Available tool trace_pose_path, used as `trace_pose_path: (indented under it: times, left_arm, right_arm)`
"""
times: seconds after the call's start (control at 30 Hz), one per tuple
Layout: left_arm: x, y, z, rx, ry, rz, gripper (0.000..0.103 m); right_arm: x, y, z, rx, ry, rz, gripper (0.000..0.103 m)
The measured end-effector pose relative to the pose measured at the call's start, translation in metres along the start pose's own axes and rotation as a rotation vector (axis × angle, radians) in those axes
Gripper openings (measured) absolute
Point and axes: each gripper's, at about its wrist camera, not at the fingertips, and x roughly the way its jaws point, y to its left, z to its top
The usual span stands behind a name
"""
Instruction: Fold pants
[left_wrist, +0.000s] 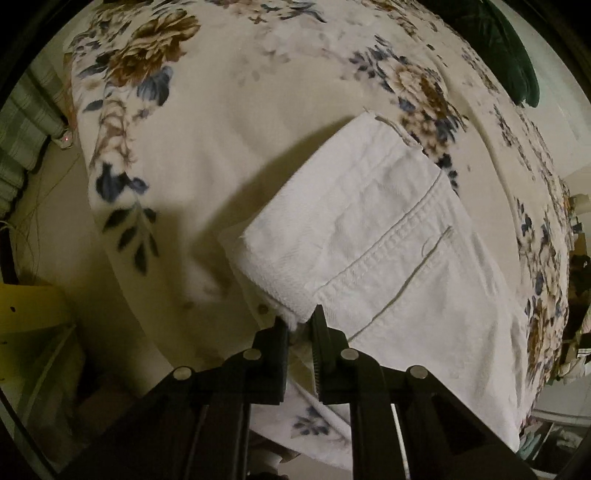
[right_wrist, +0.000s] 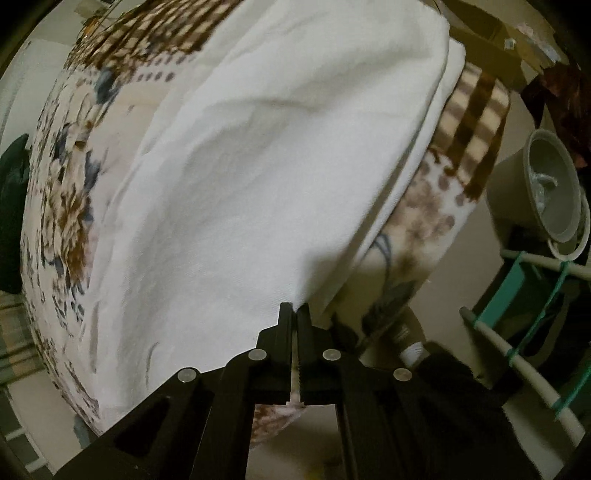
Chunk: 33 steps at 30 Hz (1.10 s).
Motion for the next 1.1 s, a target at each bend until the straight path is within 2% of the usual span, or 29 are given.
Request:
trace_pose_path:
  times: [0.07, 0.13, 0.23, 0.33, 0.4, 0.43, 0.5, 0.57, 0.6, 0.63, 0.7, 0.87, 0.93, 1.03, 1.07, 1.1]
  left_arm:
    - [0.001, -0.009, 0.009, -0.003, 0.021, -0.006, 0.009]
    - [0.006, -0.027, 0.009, 0.008, 0.032, 0.004, 0.009]
    - [0.018, -0.034, 0.005, 0.031, 0.072, 0.032, 0.013]
    - [0.017, -0.042, 0.006, 0.032, 0.080, 0.060, 0.014]
    - [0.005, -0.055, 0.004, 0.074, 0.046, 0.089, 0.014]
    - [-0.001, -0.063, 0.001, 0.101, 0.027, 0.103, 0.014]
    - [-0.018, -0.083, -0.010, 0.174, -0.019, 0.136, 0.027]
    - [-0.033, -0.108, -0.026, 0.234, -0.048, 0.134, 0.053]
    - [-0.039, -0.114, -0.034, 0.253, -0.056, 0.125, 0.062]
    - [-0.042, -0.127, -0.042, 0.279, -0.063, 0.115, 0.075]
    - [-0.040, -0.166, -0.063, 0.358, -0.068, 0.097, 0.078]
    - [-0.001, -0.248, -0.120, 0.497, 0.025, 0.058, 0.078]
    - [0.023, -0.280, -0.147, 0.561, 0.068, 0.067, 0.078]
    - [0.050, -0.308, -0.175, 0.626, 0.121, 0.094, 0.078]
    - [0.058, -0.318, -0.185, 0.654, 0.137, 0.111, 0.078]
    - [0.062, -0.325, -0.193, 0.676, 0.146, 0.116, 0.078]
  right_arm:
    - [-0.005, -0.003, 0.000, -0.010, 0.009, -0.020, 0.002]
    - [-0.002, -0.006, 0.001, 0.000, 0.035, -0.027, 0.002]
    - [0.011, -0.010, 0.007, -0.005, 0.069, -0.032, 0.002]
    - [0.025, -0.014, 0.015, 0.007, 0.143, 0.022, 0.018]
    - [0.019, -0.018, 0.018, 0.011, 0.142, 0.075, 0.041]
    - [0.012, -0.023, 0.020, 0.010, 0.123, 0.085, 0.042]
    - [-0.009, -0.040, 0.030, 0.027, 0.062, 0.103, 0.042]
    - [-0.029, -0.060, 0.046, 0.071, -0.007, 0.121, 0.042]
    - [-0.035, -0.067, 0.053, 0.088, -0.028, 0.133, 0.042]
    - [-0.045, -0.078, 0.065, 0.115, -0.060, 0.147, 0.042]
    - [-0.059, -0.096, 0.088, 0.162, -0.128, 0.175, 0.042]
    - [-0.071, -0.140, 0.153, 0.257, -0.258, 0.190, 0.042]
    - [-0.064, -0.153, 0.174, 0.282, -0.271, 0.197, 0.042]
    - [-0.040, -0.161, 0.194, 0.299, -0.203, 0.207, 0.042]
    - [-0.034, -0.160, 0.198, 0.302, -0.193, 0.218, 0.035]
    - [-0.032, -0.158, 0.198, 0.295, -0.203, 0.213, 0.010]
